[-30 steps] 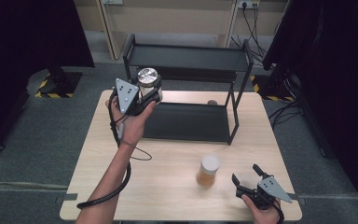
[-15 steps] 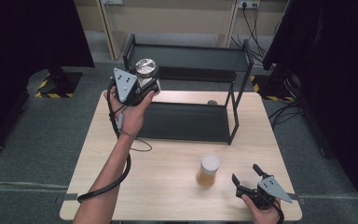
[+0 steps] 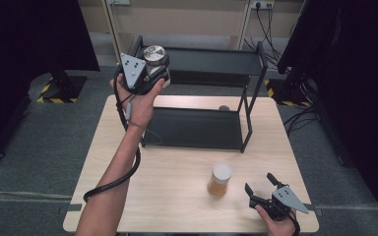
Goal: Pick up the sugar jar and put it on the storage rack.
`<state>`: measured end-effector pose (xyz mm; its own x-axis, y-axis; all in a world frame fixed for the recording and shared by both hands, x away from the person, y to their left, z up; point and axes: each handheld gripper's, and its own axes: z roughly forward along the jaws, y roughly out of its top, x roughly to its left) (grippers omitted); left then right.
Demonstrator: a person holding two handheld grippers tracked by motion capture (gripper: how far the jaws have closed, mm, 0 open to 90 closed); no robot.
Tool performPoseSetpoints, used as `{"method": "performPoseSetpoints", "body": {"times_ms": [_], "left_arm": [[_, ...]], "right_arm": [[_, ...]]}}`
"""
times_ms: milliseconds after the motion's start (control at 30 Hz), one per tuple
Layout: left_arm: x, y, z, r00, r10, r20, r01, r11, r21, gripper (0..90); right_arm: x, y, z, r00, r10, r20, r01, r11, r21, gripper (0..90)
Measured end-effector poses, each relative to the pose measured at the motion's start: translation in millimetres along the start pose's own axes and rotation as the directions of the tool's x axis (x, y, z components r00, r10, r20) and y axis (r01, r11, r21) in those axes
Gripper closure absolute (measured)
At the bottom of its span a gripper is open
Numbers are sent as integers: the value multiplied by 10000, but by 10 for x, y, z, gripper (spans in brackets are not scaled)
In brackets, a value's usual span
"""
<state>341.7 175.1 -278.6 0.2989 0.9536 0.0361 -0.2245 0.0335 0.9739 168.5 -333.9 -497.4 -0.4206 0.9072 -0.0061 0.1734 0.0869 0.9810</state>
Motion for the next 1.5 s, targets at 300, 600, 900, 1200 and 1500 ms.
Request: {"method": "performPoseSetpoints", "body": {"times_ms": [300,600,900,1200,1500], "left_arm": [[34,80,121,9999,9,-155,-8,10000,67,348],[68,142,230,9993,25,-382,-16,9998,216,348],[84,151,380,9984,106,-548,-86,9993,375,349],[143,180,504,9975,136,-689,-104,9988,470,348],[206,221,616,9981,132,-604,-96,9982,593,348]], "right_arm": [[-4,1,0,10000,18,-16,-18,10000,10,82],[-4,-1,1,10000,52,-22,-52,10000,-4,82],[-13,-3,-1,10000,77,-56,-77,10000,-17,82],[-11,-1,0,10000,20,-69,-20,10000,-4,82],[-8,1,1,10000,5,-69,-5,10000,4,82]]}}
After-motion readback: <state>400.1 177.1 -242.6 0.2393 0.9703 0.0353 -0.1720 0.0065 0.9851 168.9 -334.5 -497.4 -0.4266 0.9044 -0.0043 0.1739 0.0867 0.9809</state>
